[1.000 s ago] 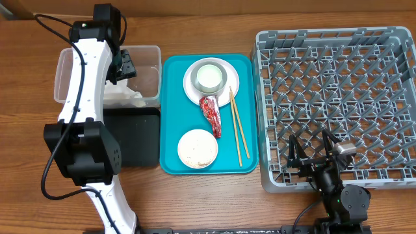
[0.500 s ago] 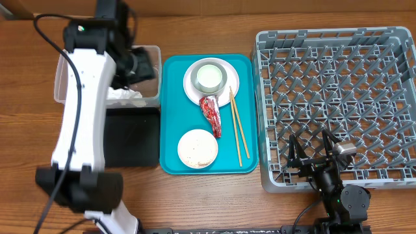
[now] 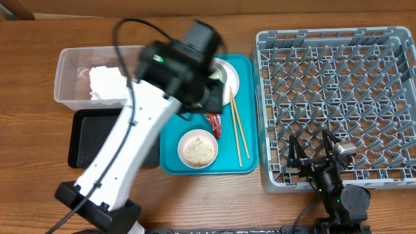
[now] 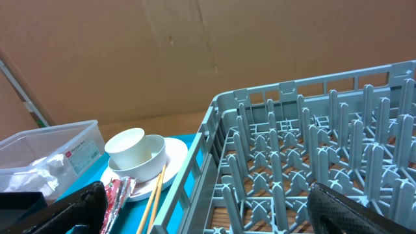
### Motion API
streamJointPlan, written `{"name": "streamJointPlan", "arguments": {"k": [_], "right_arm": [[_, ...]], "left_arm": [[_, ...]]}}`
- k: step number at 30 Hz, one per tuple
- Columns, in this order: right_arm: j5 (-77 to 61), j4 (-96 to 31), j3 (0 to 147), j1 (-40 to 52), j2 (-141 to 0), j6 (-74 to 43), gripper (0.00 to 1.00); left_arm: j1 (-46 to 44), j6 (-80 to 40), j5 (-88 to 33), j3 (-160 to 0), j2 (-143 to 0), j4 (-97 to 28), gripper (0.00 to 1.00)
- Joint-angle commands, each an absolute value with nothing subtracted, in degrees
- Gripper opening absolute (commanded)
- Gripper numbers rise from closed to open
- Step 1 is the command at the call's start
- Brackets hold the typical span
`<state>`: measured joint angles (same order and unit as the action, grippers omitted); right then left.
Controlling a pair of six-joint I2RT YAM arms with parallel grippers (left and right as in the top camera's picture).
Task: Sort waste into correct bins and load items into the dishwasher
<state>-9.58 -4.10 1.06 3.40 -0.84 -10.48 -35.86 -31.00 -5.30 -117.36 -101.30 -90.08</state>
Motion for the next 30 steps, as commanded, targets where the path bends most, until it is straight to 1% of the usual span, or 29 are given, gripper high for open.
{"name": "streamJointPlan", "arguments": {"k": [1,7,8,9,10,16,25,30], "right_arm": [[-9.1,-3.84,0.45,3.14,-0.16,-10.46,1.0],[-9.1,-3.84,0.45,3.14,-0.16,-10.46,1.0],[-9.1,-3.81,0.45,3.14,-0.16,-10.46,1.0],[-9.1,-3.81,0.45,3.14,-0.16,-10.46,1.0],[-9.1,-3.81,0.45,3.14,-0.16,-10.46,1.0],[-9.1,-3.81,0.45,3.14,-0.16,-10.46,1.0],[-9.1,-3.84,0.45,3.14,-0.16,-10.46,1.0],[-9.1,-3.81,0.45,3.14,-0.16,-10.46,1.0]], "left_arm": [[-42.15,-36.73,-1.93,-117.38,-101.47,-90.24,0.61],[-53.19,-43.03,4.32,-117.38,-101.49,-90.74,0.61],[-54.59,-43.42,5.28,-117.38,-101.51,-90.8,0.63],[-55.86,-43.38,6.24,-117.38,-101.51,-90.76,0.83],[-57.14,-43.31,7.09,-117.38,-101.56,-90.83,1.0],[-61.21,-43.4,8.14,-117.36,-101.95,-91.33,1.0],[-61.1,-43.31,8.25,-117.32,-102.39,-90.59,1.0],[-61.1,-43.31,11.14,-117.32,-102.65,-90.35,1.0]]}}
